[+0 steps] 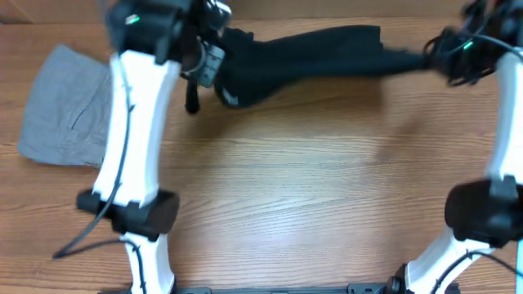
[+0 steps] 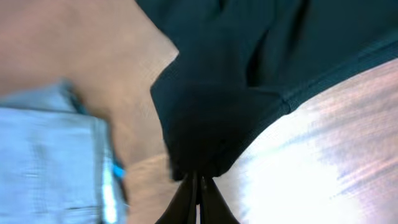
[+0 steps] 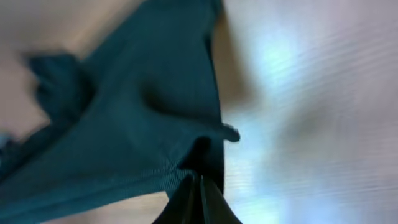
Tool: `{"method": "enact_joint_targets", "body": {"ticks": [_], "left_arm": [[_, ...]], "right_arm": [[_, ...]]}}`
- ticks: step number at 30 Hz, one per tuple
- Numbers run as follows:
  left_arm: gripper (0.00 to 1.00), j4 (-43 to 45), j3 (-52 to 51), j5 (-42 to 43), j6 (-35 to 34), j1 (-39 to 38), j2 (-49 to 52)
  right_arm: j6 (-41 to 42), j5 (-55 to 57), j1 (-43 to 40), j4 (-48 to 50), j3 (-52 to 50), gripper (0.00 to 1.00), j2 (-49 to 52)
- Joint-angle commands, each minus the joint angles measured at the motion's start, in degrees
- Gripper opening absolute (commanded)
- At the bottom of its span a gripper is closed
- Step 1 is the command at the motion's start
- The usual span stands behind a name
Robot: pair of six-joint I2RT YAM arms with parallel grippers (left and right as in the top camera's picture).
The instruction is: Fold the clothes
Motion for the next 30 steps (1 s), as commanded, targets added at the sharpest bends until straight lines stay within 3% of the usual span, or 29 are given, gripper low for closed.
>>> {"method": "enact_joint_targets", "body": {"ticks": [1,8,18,20,23,30], "left_arm": [[0.04,-0.5,-4.4,3.2,-2.6,0.6,-0.3],[0.05,-0.6,-18.7,7.6,-5.1,0.6,-3.2],[0.09,-0.6,-47.4,16.2,-7.7,0.6,-13.1],[0.09,-0.6,-51.4,16.9,-7.7,0.6,-14.3],[0.12,-0.6,-55.5,17.0,-7.7,0.6,-15.1],[0.18,1.5,-53.9,16.0,-6.4,1.2,-15.1]], "right_arm": [[-1.0,3.8,-0.2,0.6,-8.5,0.06,-1.0],[-1.0,11.2,-0.3,-0.7,-17.6,0.09,-1.0],[-1.0,14.0,-0.3,-4.2,-18.7,0.1,-1.0],[-1.0,15.5,-0.3,-5.7,-18.7,0.14,-1.0],[-0.7,16.9,-0.3,-8.0,-18.7,0.31,-1.0],[-0.8,14.9,-0.3,-6.6,-18.7,0.45,-1.0]]}}
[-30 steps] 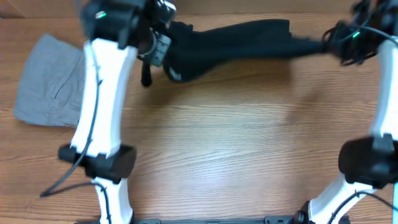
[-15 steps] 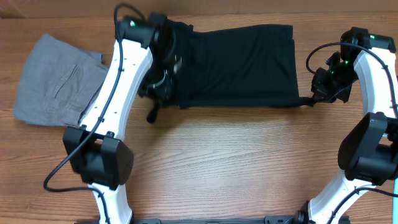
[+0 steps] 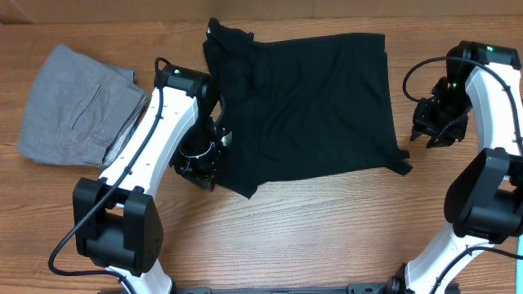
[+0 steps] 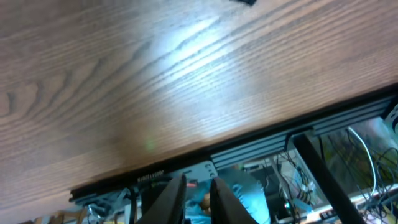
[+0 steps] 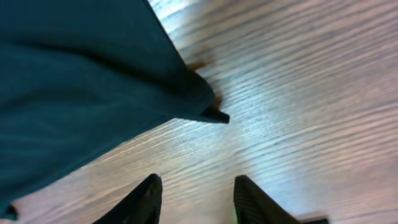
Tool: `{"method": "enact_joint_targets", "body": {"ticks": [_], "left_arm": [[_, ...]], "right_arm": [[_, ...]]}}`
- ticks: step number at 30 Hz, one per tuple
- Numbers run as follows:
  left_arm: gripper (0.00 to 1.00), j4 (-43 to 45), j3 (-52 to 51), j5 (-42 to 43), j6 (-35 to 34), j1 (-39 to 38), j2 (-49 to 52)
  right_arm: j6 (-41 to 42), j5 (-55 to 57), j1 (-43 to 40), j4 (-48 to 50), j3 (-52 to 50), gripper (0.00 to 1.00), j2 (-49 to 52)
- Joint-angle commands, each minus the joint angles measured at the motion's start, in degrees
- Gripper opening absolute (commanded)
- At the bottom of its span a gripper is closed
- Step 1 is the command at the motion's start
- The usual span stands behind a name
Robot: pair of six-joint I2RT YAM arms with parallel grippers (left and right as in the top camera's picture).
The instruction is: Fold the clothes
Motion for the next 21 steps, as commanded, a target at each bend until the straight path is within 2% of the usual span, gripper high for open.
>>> {"method": "enact_joint_targets", "body": {"ticks": [1,3,6,11,14,21], "left_arm": [[0.2,2.4,3.6,0.6,0.7,1.3,-1.6],[0.25,6.8,6.7,0.9,0.8,1.7,-1.6],[0.28,18.4,9.2,0.9,1.8,1.5,-1.6],[0.31,33.7,9.2,0.5,2.2,1.2,-0.2],[0.38,41.0,9.2,0.6,2.2,1.1,2.7],[0.52,56.1,9.2,9.7,2.0,1.0,10.3]], "right_arm": [[-0.2,-1.6,-0.2,1.3,-0.3,0.46,-2.1],[-0.2,-4.1,-0.2,3.2,-0.3,0.47,-2.1],[-0.4,-8.9,-0.2,6.3,-0.3,0.47,-2.1],[-2.9,-17.5,-0.1,8.3,-0.3,0.46,-2.1],[-4.5,-21.1,-0.1,8.1,-0.3,0.46,-2.1],[-4.5,-21.2,-0.1,7.3,-0.3,0.46,-2.1]]}}
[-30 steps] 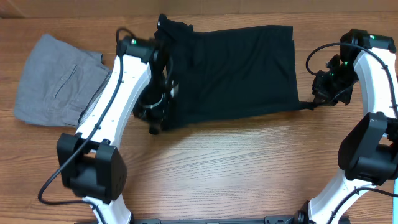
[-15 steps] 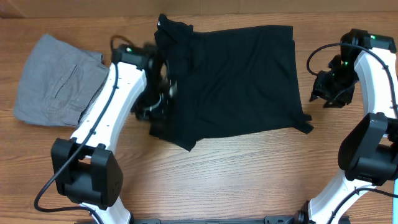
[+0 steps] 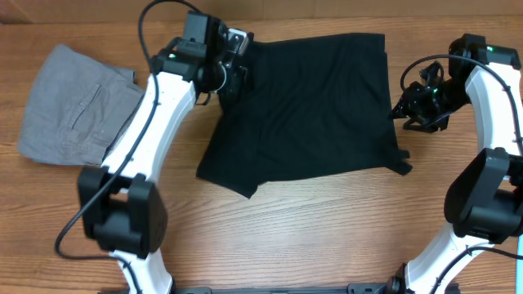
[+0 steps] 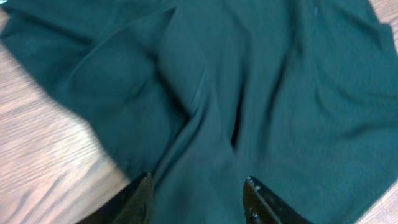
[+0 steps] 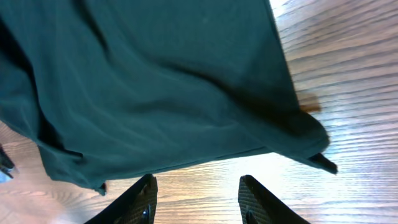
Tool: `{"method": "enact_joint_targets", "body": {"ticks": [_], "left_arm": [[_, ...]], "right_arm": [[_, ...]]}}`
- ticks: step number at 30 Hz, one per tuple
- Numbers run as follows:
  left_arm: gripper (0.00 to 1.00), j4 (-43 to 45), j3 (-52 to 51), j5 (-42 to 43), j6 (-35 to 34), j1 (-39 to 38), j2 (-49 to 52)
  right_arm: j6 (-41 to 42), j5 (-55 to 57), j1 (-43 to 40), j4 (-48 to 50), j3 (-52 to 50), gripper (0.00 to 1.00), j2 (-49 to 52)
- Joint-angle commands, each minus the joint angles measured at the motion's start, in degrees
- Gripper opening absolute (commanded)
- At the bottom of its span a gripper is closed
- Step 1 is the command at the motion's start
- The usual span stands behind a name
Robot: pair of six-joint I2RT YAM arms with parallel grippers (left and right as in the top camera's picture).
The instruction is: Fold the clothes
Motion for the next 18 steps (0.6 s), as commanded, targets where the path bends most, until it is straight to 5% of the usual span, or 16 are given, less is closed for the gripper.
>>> {"method": "enact_joint_targets", "body": {"ticks": [1,13,16,18], "left_arm": [[0.53,4.7,0.7,7.0,0.3,-0.5,4.6],[0.5,19.9,0.7,4.8,-2.3,-1.4,17.0],[0.35,19.1,0.7,5.2,-3.2,-1.4,18.1],[0.16,18.3,0.7,5.5,-3.2,-1.2,18.1]], "right_arm": [[-1.0,-1.9,-0.1,0.0,-0.2,0.46,-2.1],[-1.0,-1.9,4.2,0.3,-0.2,0.46,-2.1],[-1.0,-1.9,5.8,1.0,-0.2,0.46,-2.1],[-0.9,-1.5,6.6,1.7,-0.2,0.46,-2.1]]}}
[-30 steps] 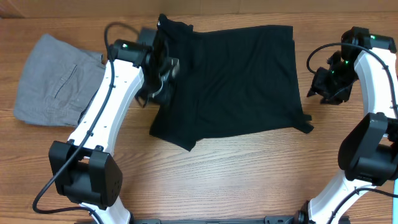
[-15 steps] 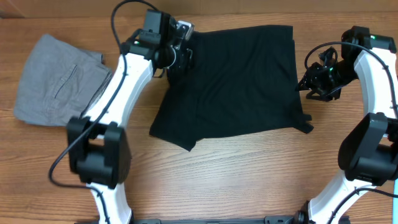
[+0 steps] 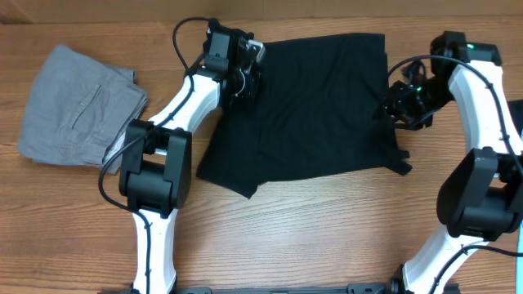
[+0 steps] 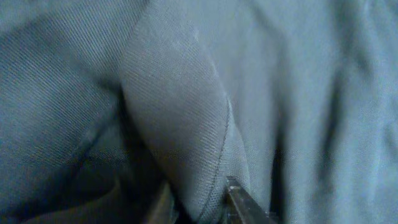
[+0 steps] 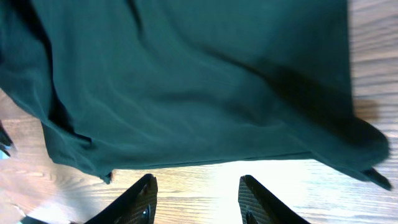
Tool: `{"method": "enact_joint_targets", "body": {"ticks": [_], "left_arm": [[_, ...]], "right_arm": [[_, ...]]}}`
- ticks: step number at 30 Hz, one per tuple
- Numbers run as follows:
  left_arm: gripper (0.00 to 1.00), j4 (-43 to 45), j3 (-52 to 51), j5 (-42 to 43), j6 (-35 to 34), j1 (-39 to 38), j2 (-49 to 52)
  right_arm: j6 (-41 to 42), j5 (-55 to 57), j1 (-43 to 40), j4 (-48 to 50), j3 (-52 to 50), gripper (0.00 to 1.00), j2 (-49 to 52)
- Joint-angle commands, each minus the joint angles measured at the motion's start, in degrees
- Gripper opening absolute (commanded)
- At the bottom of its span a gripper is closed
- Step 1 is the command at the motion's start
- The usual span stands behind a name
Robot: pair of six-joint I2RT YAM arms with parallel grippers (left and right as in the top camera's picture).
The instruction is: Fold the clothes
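A black garment [image 3: 315, 106] lies spread flat at the table's far middle, with a bunched fold at its upper left corner. My left gripper [image 3: 243, 82] is low on that corner. In the left wrist view a ridge of cloth [image 4: 180, 118] runs between its fingertips [image 4: 239, 198], and the jaws still stand apart. My right gripper [image 3: 400, 106] hovers open at the garment's right edge; its wrist view shows the cloth [image 5: 186, 74] ahead and bare wood between its fingers [image 5: 143, 196].
Folded grey trousers [image 3: 78, 106] lie at the far left. The wooden table [image 3: 310, 237] shows bare in front of the garment. A small corner of black cloth [image 3: 405, 167] sticks out at the lower right.
My left gripper has dropped from above the upper left corner down onto the bunched fold, its jaws now narrower around the ridge. My right gripper has shifted slightly left over the right edge.
Both grippers were shut on the black garment, holding it stretched at the far edge. Then it lay flat with both grippers off it, the left by its lower left edge. The left then stood open over the upper left corner, and now sits on the fold.
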Motion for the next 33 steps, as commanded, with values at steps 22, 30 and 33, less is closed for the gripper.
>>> {"method": "enact_joint_targets", "body": {"ticks": [22,30,33], "left_arm": [[0.05,-42.1,8.4,-18.7,0.5,11.0,-13.5],[0.34,-51.1,8.2,-29.9,-1.6,11.4,-13.5],[0.4,-51.6,8.2,-29.9,-1.6,11.8,-13.5]], "right_arm": [[5.9,5.3,1.4,14.2,-7.5,0.45,0.9],[5.9,7.1,1.3,17.6,-14.9,0.45,0.9],[5.8,9.0,0.8,17.5,-15.2,0.45,0.9]]}}
